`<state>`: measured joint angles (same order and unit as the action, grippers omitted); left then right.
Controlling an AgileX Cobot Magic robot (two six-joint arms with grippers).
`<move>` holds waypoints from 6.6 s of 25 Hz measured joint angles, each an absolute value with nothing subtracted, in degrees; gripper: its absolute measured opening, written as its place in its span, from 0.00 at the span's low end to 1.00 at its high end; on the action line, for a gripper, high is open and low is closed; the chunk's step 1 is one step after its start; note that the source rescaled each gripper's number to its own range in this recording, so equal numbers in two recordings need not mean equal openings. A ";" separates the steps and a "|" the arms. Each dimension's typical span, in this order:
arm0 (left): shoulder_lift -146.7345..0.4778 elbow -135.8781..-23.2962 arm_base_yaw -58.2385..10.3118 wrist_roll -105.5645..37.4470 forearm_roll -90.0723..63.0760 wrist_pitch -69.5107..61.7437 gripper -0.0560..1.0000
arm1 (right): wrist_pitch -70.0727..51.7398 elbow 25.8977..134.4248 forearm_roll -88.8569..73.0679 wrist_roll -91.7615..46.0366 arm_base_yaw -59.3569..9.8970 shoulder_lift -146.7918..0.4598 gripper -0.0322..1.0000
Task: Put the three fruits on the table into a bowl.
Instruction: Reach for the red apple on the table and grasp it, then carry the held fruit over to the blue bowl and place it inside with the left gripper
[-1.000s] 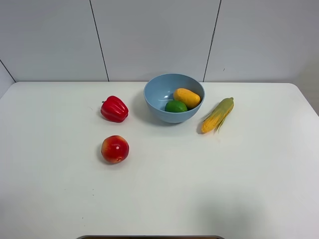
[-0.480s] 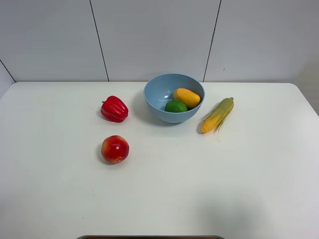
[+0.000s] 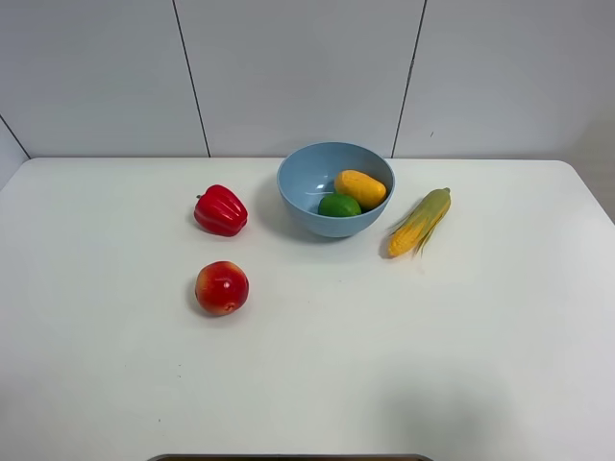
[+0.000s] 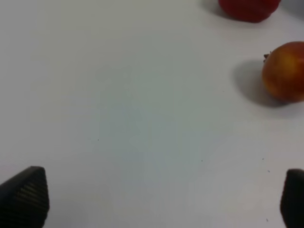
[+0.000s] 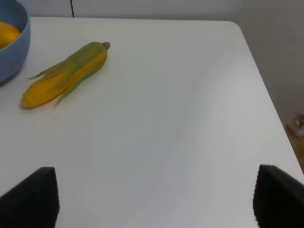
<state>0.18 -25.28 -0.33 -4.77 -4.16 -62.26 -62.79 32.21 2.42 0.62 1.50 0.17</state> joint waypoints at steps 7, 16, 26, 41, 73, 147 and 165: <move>-0.81 -25.28 -0.33 -4.44 -4.28 -62.26 1.00 | -62.79 32.21 2.42 0.62 1.50 0.17 0.63; -24.35 -34.16 -0.31 -5.01 -4.60 -62.19 1.00 | -62.79 32.21 2.42 0.62 1.50 0.17 0.63; -54.00 -49.54 -0.31 -14.33 -12.06 -62.07 1.00 | -62.79 32.21 2.42 0.62 1.50 0.17 0.63; -80.01 -62.61 -12.83 -10.59 -14.95 -55.98 1.00 | -62.79 32.21 2.42 0.62 1.50 0.17 0.63; -105.32 -68.64 -27.81 10.17 -10.11 -47.03 1.00 | -62.79 32.21 2.42 0.62 1.50 0.17 0.63; -114.04 -78.06 -27.81 8.73 -16.55 -44.49 0.05 | -62.79 32.21 2.42 0.62 1.50 0.17 0.63; -114.11 -95.69 -28.23 6.63 -16.49 -38.86 0.05 | -62.79 32.21 2.42 0.62 1.50 0.17 0.63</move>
